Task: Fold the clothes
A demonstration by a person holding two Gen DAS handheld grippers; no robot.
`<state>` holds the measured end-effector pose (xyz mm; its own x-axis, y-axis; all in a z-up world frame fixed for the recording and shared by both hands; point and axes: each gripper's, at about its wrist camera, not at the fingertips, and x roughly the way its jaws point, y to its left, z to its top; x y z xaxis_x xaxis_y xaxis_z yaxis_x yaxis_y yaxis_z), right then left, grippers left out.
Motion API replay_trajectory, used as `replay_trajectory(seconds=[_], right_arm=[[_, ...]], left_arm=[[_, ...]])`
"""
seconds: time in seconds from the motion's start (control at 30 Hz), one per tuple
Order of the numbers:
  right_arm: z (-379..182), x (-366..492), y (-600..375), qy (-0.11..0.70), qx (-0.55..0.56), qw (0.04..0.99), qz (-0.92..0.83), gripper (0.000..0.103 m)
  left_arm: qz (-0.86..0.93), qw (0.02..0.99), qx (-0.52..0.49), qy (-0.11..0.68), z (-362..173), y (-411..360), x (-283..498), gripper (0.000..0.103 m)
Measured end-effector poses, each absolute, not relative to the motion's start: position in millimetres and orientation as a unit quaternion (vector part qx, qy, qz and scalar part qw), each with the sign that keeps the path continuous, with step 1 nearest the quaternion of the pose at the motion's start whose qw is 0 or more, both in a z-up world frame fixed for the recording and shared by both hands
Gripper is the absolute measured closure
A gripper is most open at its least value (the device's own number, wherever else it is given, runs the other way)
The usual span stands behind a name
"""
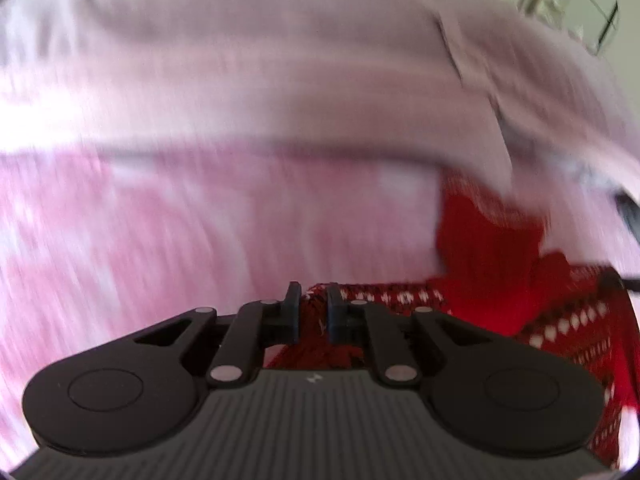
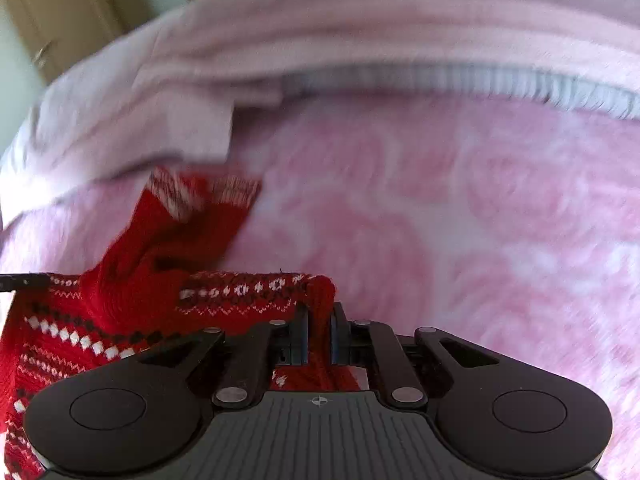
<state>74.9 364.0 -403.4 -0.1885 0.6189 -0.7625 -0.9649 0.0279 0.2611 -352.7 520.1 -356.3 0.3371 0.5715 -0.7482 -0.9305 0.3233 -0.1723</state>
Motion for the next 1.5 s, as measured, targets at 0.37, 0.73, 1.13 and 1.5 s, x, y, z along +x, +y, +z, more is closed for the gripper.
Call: replay_trajectory(seconds=[0.37, 0.73, 1.13, 1.5], right_arm=[[-380.1, 79.9, 331.9, 0.419, -0.154, 0.631, 0.634, 0.044], [-410.9, 58.5, 55.9, 0.675, -0.062, 0.479, 0.558, 0.044], [-431.4, 11.2, -20.2, 0.718, -0.012, 0.482, 0.502, 0.044], [-421.4, -7.8, -36.6, 0.673, -0.041, 0.504, 0.541, 0.044]], left_arm=[[0.527, 0.738, -0.272, 0.321, -339.4, 491.5, -355.6, 0.085], [0.471, 0.621, -0.534, 0.327, -365.6, 228.1, -452.0, 0.069], [0.458, 0.654, -0.510, 0.319, -369.9, 171.6, -434.7, 0.100], [0.464, 0.666, -0.469, 0.349, -371.2, 193.8, -480.7, 0.087]])
